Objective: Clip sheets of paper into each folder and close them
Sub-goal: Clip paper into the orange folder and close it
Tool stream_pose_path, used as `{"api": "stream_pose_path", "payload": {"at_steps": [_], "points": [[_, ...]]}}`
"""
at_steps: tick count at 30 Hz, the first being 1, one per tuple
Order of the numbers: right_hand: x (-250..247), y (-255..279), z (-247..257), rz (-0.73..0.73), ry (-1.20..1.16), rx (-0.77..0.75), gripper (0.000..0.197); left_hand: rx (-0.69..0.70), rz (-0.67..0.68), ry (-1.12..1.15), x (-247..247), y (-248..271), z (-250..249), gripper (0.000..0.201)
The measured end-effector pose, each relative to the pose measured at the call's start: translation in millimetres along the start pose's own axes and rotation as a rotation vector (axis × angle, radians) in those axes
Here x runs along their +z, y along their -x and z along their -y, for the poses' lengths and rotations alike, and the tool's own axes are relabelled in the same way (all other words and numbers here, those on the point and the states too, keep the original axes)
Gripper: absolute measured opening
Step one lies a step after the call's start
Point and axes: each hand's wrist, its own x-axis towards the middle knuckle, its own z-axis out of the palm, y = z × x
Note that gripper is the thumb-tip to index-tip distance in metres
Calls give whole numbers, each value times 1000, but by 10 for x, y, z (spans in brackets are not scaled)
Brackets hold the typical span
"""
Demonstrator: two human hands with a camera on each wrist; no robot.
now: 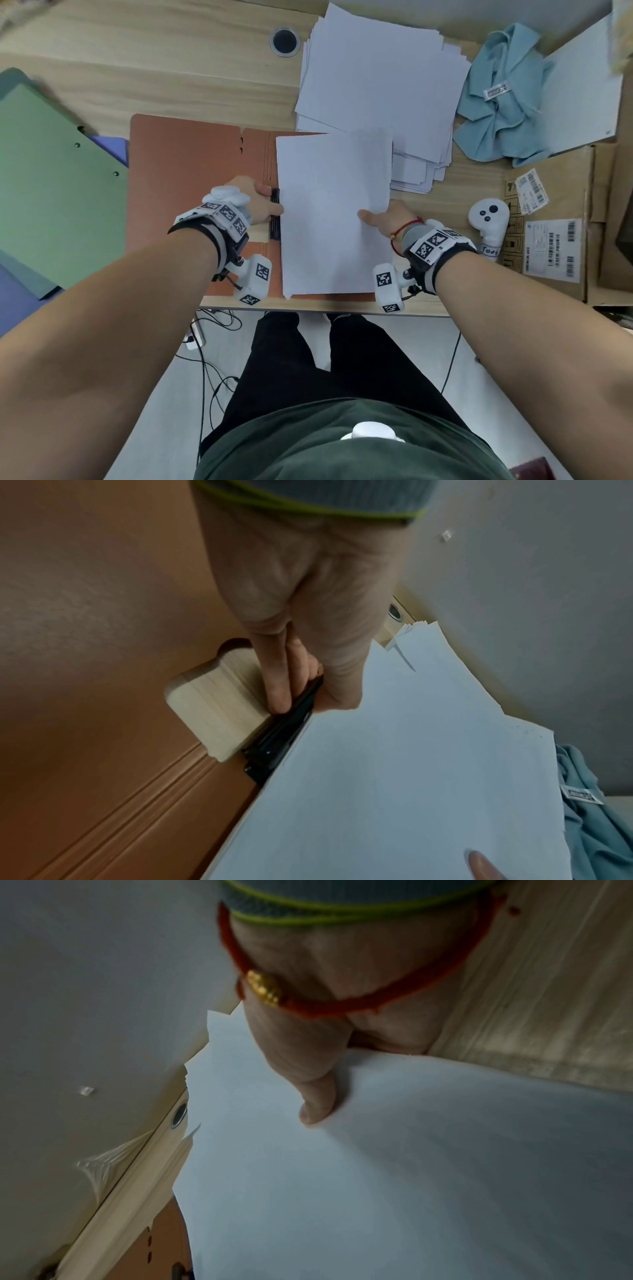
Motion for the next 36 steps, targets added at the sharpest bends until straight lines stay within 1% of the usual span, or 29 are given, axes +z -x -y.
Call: {"api": "stream_pose_path", "payload": {"at_steps": [1,3,4,5,8,12,17,20,22,24,28,32,33,36], "points": [[21,-19,-8,-5,-7,6,82,-20,16,13,-18,57,-48,55],[44,46,32,-14,-5,17,85,-28,-2,-24,-48,156,-114,34],[55,72,49,-12,-2,22,88,-26,-20,-41,-59,213,-131,28],[71,72,50,-8,-2,31,89,-23,-32,-46,-69,248,-140,26],[112,58,39,-7,-2,44,89,-3,-49,-75,-75,253,-117,36],[107,40,28,2,5,40,89,-14,-59,-131,-71,279,-144,41],[104,27,54,24,44,28,84,-35,-81,-186,-44,266,-164,49],[107,31,66,17,71,29,83,-14,-88,-220,-30,225,-160,52],[102,43,69,13,74,24,83,2,-119,-263,-13,210,-186,47],[106,52,68,10,74,27,83,20,-152,-325,14,247,-209,35],[97,59,83,12,70,30,82,43,-197,-340,95,221,-192,35],[71,72,86,24,123,33,79,43,-191,-345,89,230,-194,31],[55,58,58,22,133,33,77,44,-187,-352,91,235,-192,30],[-15,39,-53,6,97,27,57,30,-175,-375,81,239,-217,34]]}}
